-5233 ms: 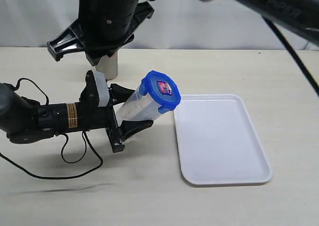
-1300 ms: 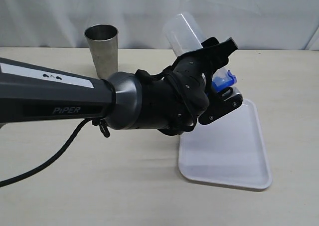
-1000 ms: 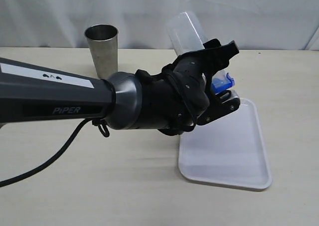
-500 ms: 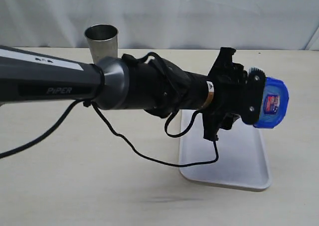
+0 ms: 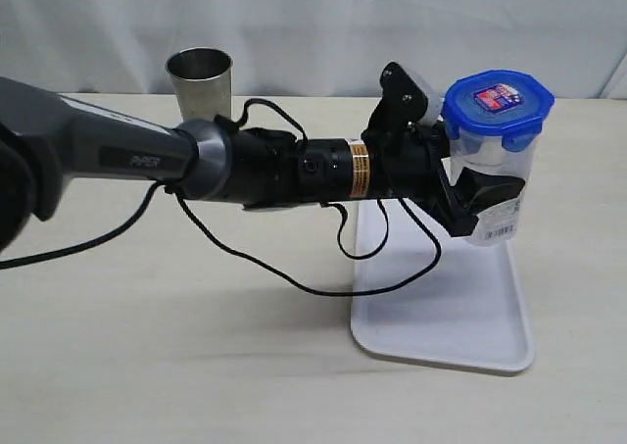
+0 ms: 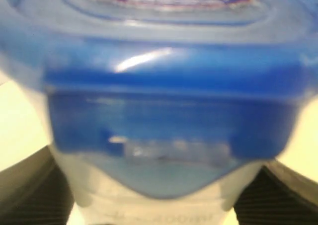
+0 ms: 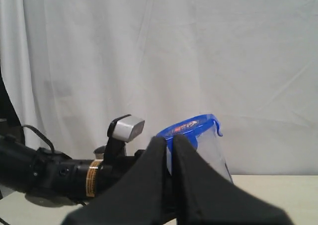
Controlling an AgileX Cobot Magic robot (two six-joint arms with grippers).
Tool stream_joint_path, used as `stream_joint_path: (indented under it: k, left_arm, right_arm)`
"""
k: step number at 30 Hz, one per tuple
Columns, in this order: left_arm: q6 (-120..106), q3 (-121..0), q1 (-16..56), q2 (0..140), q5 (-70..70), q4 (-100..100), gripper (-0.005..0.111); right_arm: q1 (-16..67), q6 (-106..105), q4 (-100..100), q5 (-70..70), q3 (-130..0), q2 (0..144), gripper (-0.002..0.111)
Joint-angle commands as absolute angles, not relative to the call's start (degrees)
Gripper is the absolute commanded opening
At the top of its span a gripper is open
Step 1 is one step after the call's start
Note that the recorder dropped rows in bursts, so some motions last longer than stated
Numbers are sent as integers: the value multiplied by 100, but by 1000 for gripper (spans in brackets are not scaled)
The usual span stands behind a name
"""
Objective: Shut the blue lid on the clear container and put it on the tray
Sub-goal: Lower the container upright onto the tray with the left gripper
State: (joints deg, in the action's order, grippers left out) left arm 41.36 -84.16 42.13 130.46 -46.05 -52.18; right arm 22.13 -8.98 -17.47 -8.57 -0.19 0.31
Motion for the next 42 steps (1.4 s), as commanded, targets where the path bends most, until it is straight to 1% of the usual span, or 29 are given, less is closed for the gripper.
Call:
stream_joint_path:
  k: [1,8,13,21,27,35,36,38,41,42]
  left_arm:
    - [3288,-8476,4203,13524,-5099,-3967,0]
    - [2825,-8575,4203,13760,-4232,-3844,0]
    - [2835,-8839,4203,13769,-3917,-3921,0]
    - [3614,-9214,4272,13769,-2918,-5151,0]
    - [3907,-9214,4269,13769,-3425,-5180,0]
    - [3920,-9214,4269,13769,-3306,-5183,1]
    - [3920,-9214,4269,13769,-3306,-5183,4]
    - [3920,-9214,4269,13769,-3317,-5183,13]
    - [3920,-9214,4269,13769,-3332,-5183,38]
    - [3920,-9214,4269,13769,-3322,-5183,52]
  right_arm:
    - [2216,-941,-1754,-830,0,0,5]
    - [2216,-941,-1754,-830,0,0,5]
    - [2216,-941,-1754,-830,0,0,5]
    - [2216,-941,-1754,-830,0,0,5]
    - [2216,-941,-1754,-830,0,0,5]
    - [2216,-941,-1754,-791,0,0,5]
    - [2216,-941,-1754,-779,0,0,5]
    - [2216,-941,-1754,-779,0,0,5]
    - [2216,-941,-1754,-779,0,0,5]
    - [2216,-941,-1754,-779,0,0,5]
